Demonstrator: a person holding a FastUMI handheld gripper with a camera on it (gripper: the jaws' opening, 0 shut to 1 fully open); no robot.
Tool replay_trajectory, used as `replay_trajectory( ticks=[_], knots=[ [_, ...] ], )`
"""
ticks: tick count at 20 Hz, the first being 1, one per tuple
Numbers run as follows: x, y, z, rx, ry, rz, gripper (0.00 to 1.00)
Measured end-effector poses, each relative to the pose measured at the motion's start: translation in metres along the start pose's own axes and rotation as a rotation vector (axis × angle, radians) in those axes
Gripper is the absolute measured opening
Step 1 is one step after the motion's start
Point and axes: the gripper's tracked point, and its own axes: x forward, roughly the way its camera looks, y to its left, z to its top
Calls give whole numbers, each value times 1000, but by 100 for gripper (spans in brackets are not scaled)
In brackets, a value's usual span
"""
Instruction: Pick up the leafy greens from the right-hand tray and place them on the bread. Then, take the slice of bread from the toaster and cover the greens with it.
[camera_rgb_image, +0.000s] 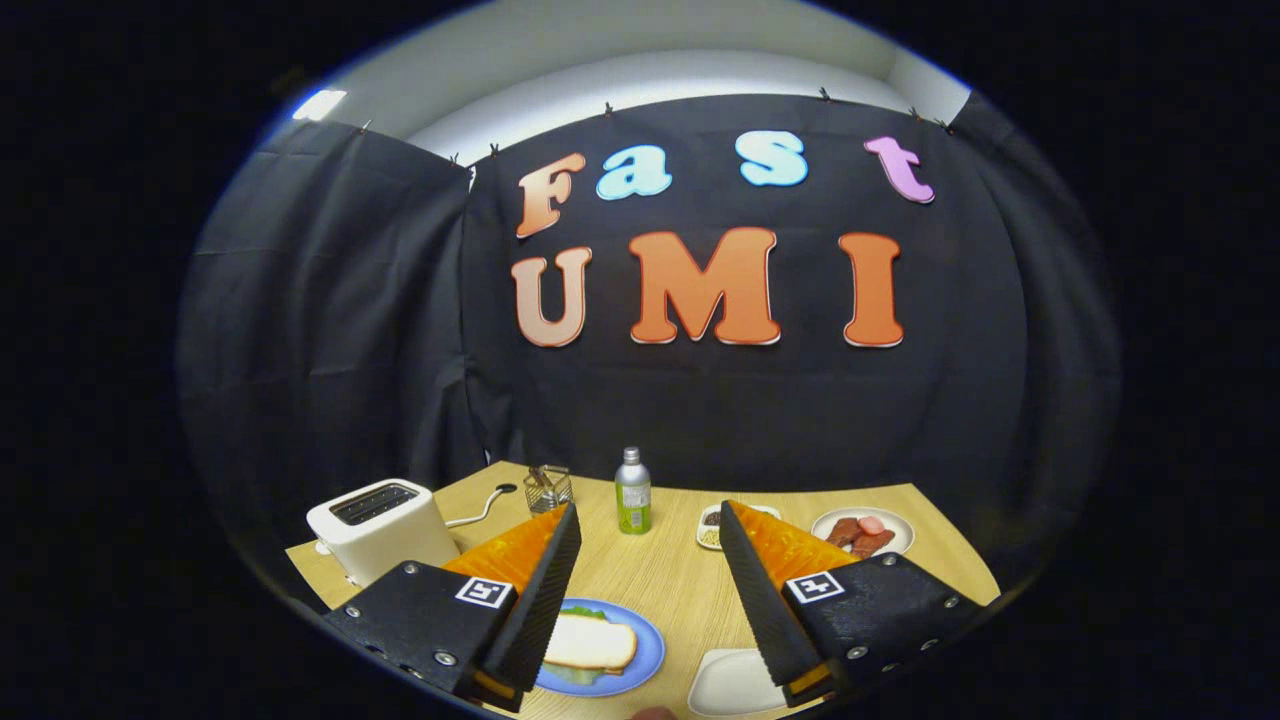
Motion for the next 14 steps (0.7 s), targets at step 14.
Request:
replay_trajectory(
  ticks=[14],
  knots=[
    [-83,-22,55,-55,-197,-170,98]
  ],
)
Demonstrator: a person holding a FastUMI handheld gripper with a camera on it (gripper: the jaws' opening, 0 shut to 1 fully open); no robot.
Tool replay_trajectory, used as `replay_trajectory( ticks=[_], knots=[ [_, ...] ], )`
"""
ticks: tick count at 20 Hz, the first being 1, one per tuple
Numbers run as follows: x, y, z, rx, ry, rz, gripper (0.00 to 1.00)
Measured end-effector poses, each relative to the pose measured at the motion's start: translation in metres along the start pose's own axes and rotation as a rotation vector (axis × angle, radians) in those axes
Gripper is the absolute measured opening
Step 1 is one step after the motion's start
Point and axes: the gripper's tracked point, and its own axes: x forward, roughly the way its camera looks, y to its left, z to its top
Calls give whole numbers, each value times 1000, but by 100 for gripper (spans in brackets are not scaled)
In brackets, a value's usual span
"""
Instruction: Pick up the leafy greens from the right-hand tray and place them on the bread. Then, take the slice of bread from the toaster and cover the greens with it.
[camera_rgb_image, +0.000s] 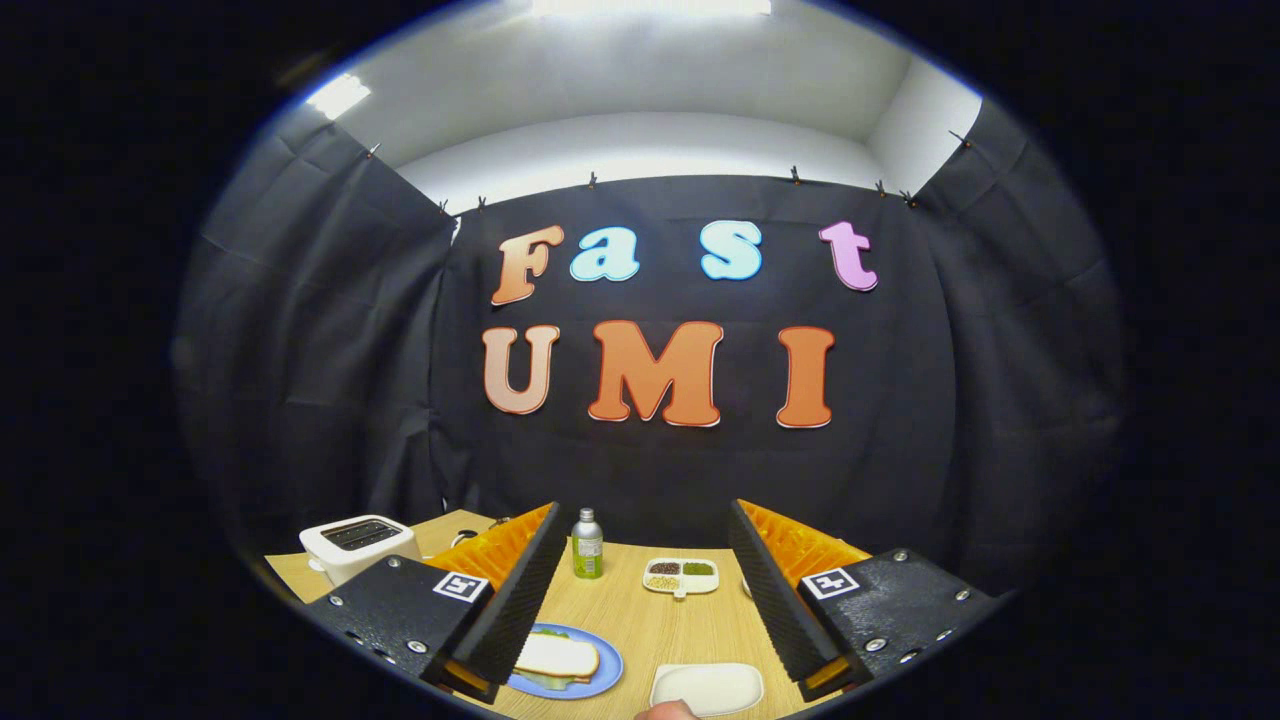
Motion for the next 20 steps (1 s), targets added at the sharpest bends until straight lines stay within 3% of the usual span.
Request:
replay_trajectory(
  ticks=[4,20],
  knots=[
    [-3,-4,5,-41,-53,-25,98],
    [-27,33,29,-39,-116,118,99]
  ],
)
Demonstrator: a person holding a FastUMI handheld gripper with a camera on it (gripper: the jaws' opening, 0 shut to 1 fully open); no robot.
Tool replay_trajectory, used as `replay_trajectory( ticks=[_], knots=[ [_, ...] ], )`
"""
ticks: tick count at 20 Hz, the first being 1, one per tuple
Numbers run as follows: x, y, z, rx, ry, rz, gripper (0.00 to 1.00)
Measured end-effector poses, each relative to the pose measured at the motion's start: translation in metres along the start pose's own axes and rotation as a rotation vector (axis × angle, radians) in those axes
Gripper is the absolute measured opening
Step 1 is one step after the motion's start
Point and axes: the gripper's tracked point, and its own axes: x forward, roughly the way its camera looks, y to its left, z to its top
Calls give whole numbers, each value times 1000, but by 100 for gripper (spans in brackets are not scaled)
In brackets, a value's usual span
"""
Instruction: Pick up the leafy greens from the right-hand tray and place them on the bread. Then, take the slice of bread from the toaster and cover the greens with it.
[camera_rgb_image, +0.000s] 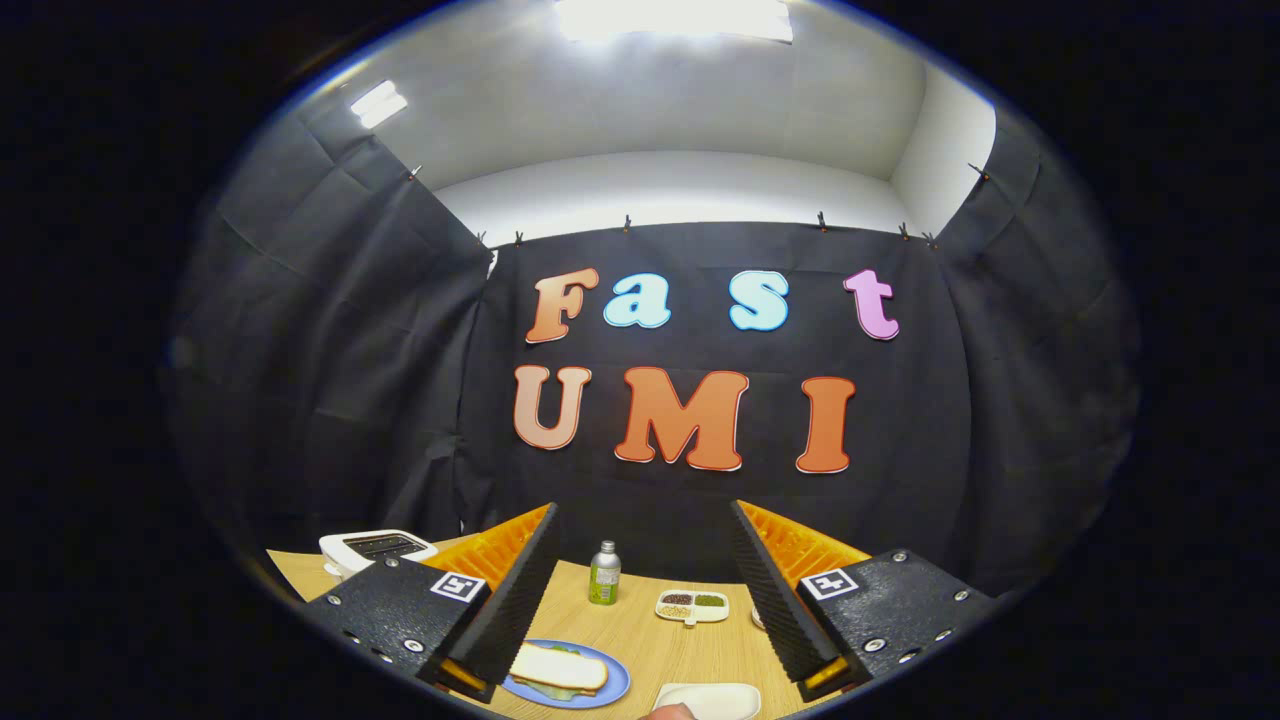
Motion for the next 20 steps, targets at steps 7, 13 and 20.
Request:
replay_trajectory(
  ticks=[7,13,20],
  knots=[
    [-5,11,7,-58,-12,8,99],
    [-6,14,8,-23,-11,21,99],
    [-7,0,11,-45,-11,-7,99]
  ],
)
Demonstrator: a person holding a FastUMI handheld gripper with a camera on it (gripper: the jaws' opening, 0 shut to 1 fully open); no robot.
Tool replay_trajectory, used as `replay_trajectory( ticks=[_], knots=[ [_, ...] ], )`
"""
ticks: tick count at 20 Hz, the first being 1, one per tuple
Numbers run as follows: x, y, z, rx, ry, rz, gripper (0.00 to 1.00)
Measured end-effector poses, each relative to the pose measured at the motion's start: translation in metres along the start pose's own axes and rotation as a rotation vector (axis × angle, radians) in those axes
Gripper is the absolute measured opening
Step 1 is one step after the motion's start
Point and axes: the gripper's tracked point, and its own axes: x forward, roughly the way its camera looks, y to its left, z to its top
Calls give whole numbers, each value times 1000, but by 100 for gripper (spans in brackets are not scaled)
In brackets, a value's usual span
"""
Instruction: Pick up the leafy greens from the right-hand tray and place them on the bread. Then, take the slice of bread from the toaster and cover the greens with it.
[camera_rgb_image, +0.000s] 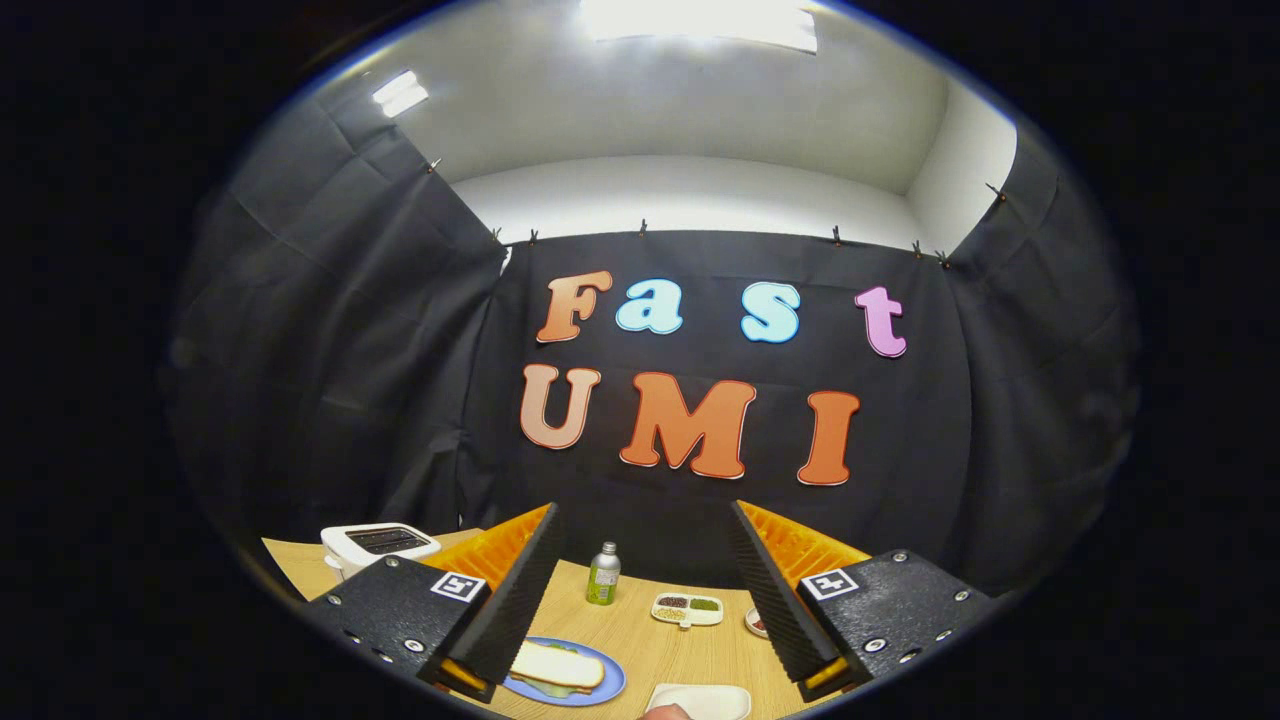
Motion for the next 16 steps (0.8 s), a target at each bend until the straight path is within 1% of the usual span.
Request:
replay_trajectory(
  ticks=[5,16],
  knots=[
    [-2,-4,-5,28,11,0,99],
    [0,-4,-2,67,3,6,99]
  ],
)
